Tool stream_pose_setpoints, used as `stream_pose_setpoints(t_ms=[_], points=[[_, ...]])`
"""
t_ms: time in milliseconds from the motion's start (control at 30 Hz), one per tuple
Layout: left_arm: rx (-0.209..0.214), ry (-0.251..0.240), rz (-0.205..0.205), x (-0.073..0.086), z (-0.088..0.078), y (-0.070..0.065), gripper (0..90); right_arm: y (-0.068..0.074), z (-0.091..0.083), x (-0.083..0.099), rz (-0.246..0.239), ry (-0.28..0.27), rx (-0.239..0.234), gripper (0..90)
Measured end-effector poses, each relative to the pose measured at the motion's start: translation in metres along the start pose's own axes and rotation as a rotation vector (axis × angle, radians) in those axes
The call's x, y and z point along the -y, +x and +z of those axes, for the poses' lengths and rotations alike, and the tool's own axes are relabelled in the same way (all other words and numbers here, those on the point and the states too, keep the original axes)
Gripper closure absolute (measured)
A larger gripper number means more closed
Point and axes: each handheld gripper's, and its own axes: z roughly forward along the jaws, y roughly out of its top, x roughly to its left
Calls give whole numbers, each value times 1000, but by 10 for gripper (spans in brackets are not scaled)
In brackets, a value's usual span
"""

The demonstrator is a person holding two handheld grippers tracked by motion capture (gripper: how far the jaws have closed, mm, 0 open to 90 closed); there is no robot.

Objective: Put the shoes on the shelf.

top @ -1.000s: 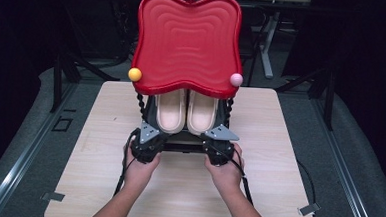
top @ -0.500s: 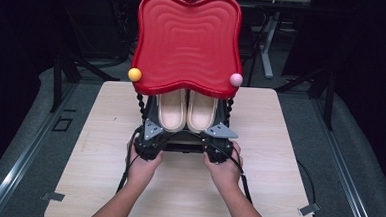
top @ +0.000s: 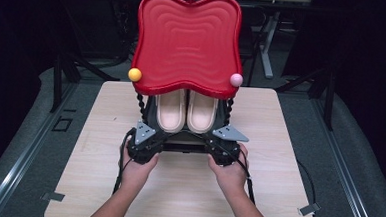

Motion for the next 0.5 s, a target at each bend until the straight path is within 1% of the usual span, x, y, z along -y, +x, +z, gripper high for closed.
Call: stream_pose_setpoints(t_ms=[100, 167, 200, 267, 400, 500], points=[[-13, -17, -21, -4, -2, 3, 662, 0, -3, -4, 5, -29, 12, 689], [-20, -29, -29, -7, -3, 5, 627, -1, -3, -7, 17, -36, 13, 661], [-22, -35, -37, -8, -3, 6, 607, -2, -4, -9, 17, -32, 20, 642], [-27, -43, -41, -11, -3, 8, 578, -3, -3, -11, 30, -48, 25, 617], [-48, -47, -50, -16, 1, 11, 532, -5, 2, -15, 32, -46, 54, 583], [-58, -46, -58, -17, 5, 14, 517, -7, 7, -15, 46, -36, 66, 569]])
